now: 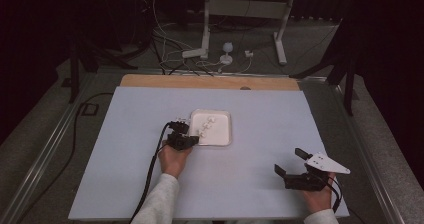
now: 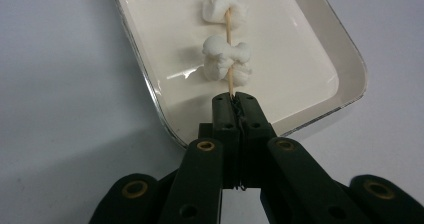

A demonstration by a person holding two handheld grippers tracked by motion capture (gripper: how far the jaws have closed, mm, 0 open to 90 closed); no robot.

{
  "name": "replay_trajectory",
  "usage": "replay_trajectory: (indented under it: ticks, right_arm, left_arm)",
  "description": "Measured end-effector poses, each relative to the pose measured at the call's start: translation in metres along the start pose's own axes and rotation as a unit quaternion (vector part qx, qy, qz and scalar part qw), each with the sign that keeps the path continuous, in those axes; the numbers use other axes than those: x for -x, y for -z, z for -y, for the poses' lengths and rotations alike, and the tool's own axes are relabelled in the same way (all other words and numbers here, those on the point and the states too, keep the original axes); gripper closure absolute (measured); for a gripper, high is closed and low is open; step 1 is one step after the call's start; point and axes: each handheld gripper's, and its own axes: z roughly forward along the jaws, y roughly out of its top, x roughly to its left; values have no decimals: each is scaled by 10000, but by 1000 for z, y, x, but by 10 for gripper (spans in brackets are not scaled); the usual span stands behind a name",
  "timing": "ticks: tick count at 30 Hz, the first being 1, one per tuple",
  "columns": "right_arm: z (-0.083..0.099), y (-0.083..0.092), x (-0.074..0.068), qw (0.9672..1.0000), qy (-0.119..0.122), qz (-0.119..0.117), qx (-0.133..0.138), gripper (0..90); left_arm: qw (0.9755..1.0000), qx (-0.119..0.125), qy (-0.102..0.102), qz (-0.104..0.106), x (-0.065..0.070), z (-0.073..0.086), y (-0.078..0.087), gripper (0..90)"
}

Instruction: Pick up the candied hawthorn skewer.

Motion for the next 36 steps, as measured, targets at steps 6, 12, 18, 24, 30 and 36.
replay_trajectory:
  ticks: [6,12,18,24,30,36]
  right_arm:
    - [0,1,1,10000,-9,10,10,0]
    - [0,1,2,10000,-69,-2,25,0]
    - [0,0,3,9999,-122,21,6,0]
    - [0,-1,2,9998,-200,35,-13,0]
    - [-7,-6,-1,9996,-296,36,7,0]
    - [-22,-11,-2,9988,-460,-76,128,0]
  left_arm:
    - [10000,-35,-44,-3,1,-2,-1,900]
    - [9995,239,-2,210,-1,-3,13,900]
    - [9987,416,-37,305,-3,-1,25,900]
    - [9969,688,-58,373,-10,8,40,900]
    - [9951,902,-142,392,-14,16,56,900]
    - [9937,1026,-169,425,-18,21,67,900]
